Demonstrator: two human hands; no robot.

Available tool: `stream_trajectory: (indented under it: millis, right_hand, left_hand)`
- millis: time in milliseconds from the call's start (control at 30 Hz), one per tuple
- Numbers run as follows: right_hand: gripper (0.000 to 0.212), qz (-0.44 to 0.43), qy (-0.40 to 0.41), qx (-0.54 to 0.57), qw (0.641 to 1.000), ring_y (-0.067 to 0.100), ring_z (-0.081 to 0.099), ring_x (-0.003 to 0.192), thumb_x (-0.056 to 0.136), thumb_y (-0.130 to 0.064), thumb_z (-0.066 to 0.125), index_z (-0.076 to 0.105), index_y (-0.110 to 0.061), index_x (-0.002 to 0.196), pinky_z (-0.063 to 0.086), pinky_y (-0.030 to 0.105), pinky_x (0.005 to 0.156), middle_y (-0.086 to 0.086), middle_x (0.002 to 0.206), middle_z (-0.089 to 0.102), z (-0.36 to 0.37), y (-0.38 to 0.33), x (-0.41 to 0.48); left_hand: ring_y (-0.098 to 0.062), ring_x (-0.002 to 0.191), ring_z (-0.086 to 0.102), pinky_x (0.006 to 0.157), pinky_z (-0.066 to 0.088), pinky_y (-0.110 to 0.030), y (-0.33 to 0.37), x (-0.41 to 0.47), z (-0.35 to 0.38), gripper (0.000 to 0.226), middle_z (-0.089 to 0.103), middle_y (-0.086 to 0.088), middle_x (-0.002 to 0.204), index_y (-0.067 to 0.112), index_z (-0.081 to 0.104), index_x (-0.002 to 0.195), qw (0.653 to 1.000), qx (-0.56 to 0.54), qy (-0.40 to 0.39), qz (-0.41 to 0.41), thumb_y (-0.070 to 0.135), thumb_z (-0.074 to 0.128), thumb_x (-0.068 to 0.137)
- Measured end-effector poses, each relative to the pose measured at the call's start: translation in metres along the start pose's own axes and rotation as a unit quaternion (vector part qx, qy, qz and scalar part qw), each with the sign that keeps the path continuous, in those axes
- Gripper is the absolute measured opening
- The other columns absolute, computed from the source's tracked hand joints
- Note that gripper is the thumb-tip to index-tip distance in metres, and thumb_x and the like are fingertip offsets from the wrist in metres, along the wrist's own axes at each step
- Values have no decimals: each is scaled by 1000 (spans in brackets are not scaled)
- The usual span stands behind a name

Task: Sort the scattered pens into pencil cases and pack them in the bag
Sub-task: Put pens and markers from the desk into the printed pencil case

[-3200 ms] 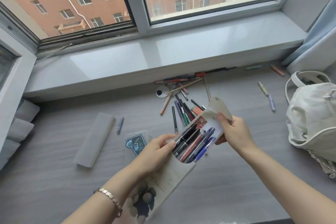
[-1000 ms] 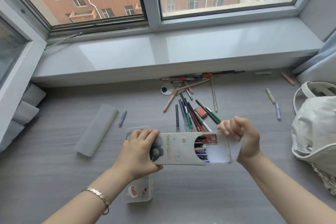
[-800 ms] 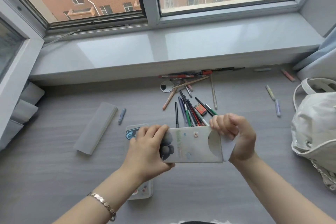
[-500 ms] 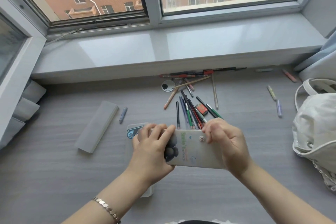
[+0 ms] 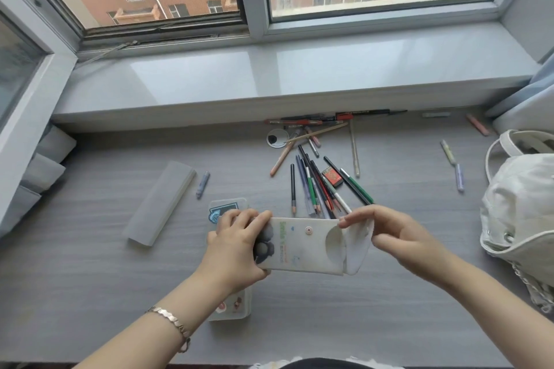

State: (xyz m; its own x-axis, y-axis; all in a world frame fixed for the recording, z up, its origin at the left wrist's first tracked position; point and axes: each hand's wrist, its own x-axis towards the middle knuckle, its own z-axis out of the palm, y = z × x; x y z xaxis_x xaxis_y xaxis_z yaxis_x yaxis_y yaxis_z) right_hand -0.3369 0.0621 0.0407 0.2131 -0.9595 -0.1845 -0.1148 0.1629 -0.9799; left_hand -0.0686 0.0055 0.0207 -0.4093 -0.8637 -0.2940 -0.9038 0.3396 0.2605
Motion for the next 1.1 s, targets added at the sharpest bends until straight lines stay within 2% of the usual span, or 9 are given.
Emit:
stream_trajectory:
  millis: [67, 167, 233, 300, 367, 500, 733, 933, 1100]
  right_hand:
    - [37, -4, -8, -9, 1000, 6, 62, 105, 77, 6, 48, 65, -14, 103, 49, 17, 87, -2, 105, 70, 1, 2, 2]
    - [34, -27, -7, -65, 998, 5, 65, 98, 83, 10, 58, 69, -20, 93, 50, 14, 84, -8, 103, 71, 4, 6, 6]
    - [27, -84, 42, -134, 987, 1, 67, 87, 79, 0, 66, 72, -26, 81, 50, 11, 77, -13, 96, 71, 7, 11, 10]
    - [7, -137, 70, -156, 976, 0, 67, 81, 79, -26, 68, 71, -23, 85, 51, 12, 73, -10, 84, 73, 12, 12, 11]
    - [22, -178, 78, -173, 966, -5, 64, 81, 83, -41, 59, 68, -24, 93, 50, 10, 71, -13, 84, 69, 18, 14, 12]
    - [24, -200, 98, -186, 957, -12, 58, 85, 85, -42, 54, 65, -26, 98, 45, 4, 73, -18, 94, 60, 23, 21, 14]
    - [29, -248, 178, -210, 929, -6, 53, 82, 91, -38, 50, 69, -16, 93, 41, 5, 72, -13, 87, 53, 29, 31, 9]
    - [15, -336, 334, -305, 826, 15, 53, 80, 88, -16, 59, 72, -9, 87, 42, 19, 79, -3, 94, 58, 35, 35, -2]
    - [8, -343, 413, -357, 764, 18, 41, 96, 85, -21, 64, 69, -18, 90, 35, 21, 85, 6, 100, 51, 41, 28, -3]
  left_hand:
    - [-15, 129, 22, 85, 40, -34, -1, 2, 0, 92, 31, 20, 138, 39, 26, 138, 1000, -4, -7, 1, 48, 73, 60]
    - [-15, 129, 22, 85, 39, -34, -1, 4, -2, 89, 32, 20, 135, 40, 26, 137, 1000, 18, 1, 10, 47, 72, 61]
    - [-18, 128, 26, 81, 38, -34, 2, 5, -2, 84, 35, 19, 131, 42, 24, 132, 998, 39, 30, 27, 45, 70, 61]
    - [-22, 119, 38, 69, 37, -35, 5, 5, -2, 80, 46, 15, 120, 41, 31, 123, 994, 53, 79, 55, 39, 70, 54]
    - [-22, 108, 41, 59, 38, -34, 8, 6, 0, 81, 53, 11, 109, 36, 42, 116, 986, 78, 128, 76, 33, 74, 42]
    - [-24, 102, 40, 57, 42, -38, 15, 6, -3, 86, 59, 3, 104, 30, 50, 112, 969, 123, 197, 83, 25, 77, 30]
    - [-28, 105, 41, 65, 40, -44, 37, -1, -5, 87, 44, 1, 111, 28, 48, 112, 947, 164, 261, 86, 16, 75, 31]
    - [-26, 110, 43, 84, 32, -51, 46, -2, -13, 54, 47, -1, 119, 25, 51, 115, 864, 202, 433, 156, 3, 53, 66]
    - [-24, 108, 45, 85, 35, -51, 47, 3, -11, 44, 49, 0, 118, 25, 52, 114, 830, 205, 489, 176, 6, 56, 75]
